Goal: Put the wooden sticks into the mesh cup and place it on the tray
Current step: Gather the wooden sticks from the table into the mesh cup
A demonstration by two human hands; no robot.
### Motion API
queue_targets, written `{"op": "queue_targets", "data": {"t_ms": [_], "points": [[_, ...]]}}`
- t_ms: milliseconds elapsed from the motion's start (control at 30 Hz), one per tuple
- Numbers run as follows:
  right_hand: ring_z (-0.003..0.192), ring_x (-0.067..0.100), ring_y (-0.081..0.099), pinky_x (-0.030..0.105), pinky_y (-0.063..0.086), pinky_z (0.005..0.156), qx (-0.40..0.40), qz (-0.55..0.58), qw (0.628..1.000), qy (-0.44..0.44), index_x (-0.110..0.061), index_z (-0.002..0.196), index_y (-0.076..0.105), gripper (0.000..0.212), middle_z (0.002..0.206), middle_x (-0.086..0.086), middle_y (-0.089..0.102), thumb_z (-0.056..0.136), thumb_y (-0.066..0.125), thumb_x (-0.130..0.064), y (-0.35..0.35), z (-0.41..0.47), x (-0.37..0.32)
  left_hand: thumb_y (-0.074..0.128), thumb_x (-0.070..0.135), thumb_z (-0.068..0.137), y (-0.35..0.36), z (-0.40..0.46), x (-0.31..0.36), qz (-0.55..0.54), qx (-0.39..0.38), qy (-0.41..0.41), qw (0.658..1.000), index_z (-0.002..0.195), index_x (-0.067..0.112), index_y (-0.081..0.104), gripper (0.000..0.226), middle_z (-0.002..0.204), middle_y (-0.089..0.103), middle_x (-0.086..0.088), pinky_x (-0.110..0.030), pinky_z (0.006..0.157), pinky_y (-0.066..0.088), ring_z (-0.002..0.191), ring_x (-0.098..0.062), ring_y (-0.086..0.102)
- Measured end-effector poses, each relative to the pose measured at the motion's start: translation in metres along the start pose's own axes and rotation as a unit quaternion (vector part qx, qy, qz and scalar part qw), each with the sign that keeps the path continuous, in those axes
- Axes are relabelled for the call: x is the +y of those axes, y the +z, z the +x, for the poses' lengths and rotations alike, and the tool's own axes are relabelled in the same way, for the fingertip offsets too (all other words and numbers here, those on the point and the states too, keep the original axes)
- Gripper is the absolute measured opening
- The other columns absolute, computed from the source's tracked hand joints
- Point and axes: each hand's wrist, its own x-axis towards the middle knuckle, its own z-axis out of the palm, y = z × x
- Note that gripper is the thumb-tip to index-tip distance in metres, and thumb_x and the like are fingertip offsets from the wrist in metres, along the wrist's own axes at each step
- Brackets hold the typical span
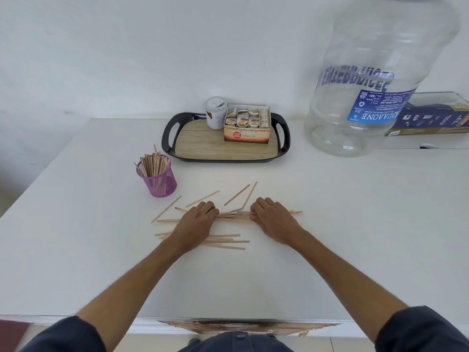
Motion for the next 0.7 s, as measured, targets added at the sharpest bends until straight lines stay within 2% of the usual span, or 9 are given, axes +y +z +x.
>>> {"op": "queue_targets", "data": {"t_ms": [100, 167, 333, 433, 533, 700], "points": [[0.105, 0.021, 0.053, 0.033, 0.041, 0.083, 0.007, 0.05, 0.999, 0.015, -0.016, 0.119, 0.055, 0.026, 0.116, 0.0, 0.057, 0.103, 0.036, -0.025, 0.0, 0.003, -0.004, 0.054, 0.005, 0.095, -0.001, 0.002, -0.001, -0.017, 0.002, -0.004, 1.0, 0.098, 0.003, 0.065, 0.012, 0.096, 0.062, -0.011, -0.04, 0.07, 0.05, 0.085, -0.028, 0.058], [0.108, 0.021, 0.052, 0.036, 0.043, 0.086, 0.006, 0.077, 0.997, 0.021, -0.016, 0.125, 0.055, 0.032, 0.12, 0.0, 0.057, 0.101, 0.037, -0.03, -0.001, 0.007, -0.01, 0.051, 0.006, 0.097, -0.001, 0.003, -0.001, -0.02, -0.003, -0.01, 1.0, 0.101, 0.003, 0.065, 0.015, 0.099, 0.062, -0.011, -0.041, 0.073, 0.05, 0.088, -0.028, 0.057], [0.11, 0.021, 0.049, 0.037, 0.044, 0.088, -0.018, 0.035, 0.999, 0.026, -0.017, 0.128, 0.052, 0.06, 0.123, 0.0, 0.052, 0.092, 0.042, -0.064, 0.005, 0.018, -0.024, 0.051, -0.001, 0.092, -0.001, 0.007, -0.004, -0.02, -0.015, -0.032, 0.999, 0.107, 0.002, 0.064, 0.02, 0.103, 0.062, -0.012, -0.04, 0.077, 0.049, 0.093, -0.029, 0.057], [0.11, 0.021, 0.049, 0.036, 0.043, 0.089, 0.011, 0.046, 0.998, 0.03, -0.02, 0.124, 0.054, 0.055, 0.122, -0.001, 0.052, 0.092, 0.047, -0.063, 0.011, 0.019, -0.025, 0.055, -0.005, 0.087, -0.003, 0.007, -0.01, -0.02, -0.008, -0.05, 0.999, 0.112, 0.002, 0.063, 0.027, 0.104, 0.066, -0.012, -0.039, 0.076, 0.048, 0.091, -0.031, 0.06], [0.111, 0.02, 0.049, 0.033, 0.041, 0.089, 0.024, 0.064, 0.998, 0.014, -0.022, 0.122, 0.055, 0.043, 0.122, -0.002, 0.053, 0.096, 0.048, -0.055, 0.015, 0.018, -0.026, 0.053, -0.002, 0.092, -0.007, 0.008, -0.015, -0.043, 0.026, -0.072, 0.996, 0.112, 0.002, 0.061, 0.022, 0.099, 0.067, -0.012, -0.037, 0.071, 0.048, 0.084, -0.029, 0.061], [0.115, 0.02, 0.048, 0.035, 0.043, 0.091, 0.022, 0.072, 0.997, -0.005, -0.022, 0.134, 0.051, 0.049, 0.128, -0.001, 0.052, 0.097, 0.048, -0.053, 0.013, 0.024, -0.036, 0.039, 0.011, 0.103, -0.017, 0.015, -0.014, -0.165, 0.079, -0.116, 0.976, 0.098, 0.012, 0.051, 0.013, 0.08, 0.052, 0.003, -0.025, 0.06, 0.032, 0.067, -0.01, 0.045]]}}
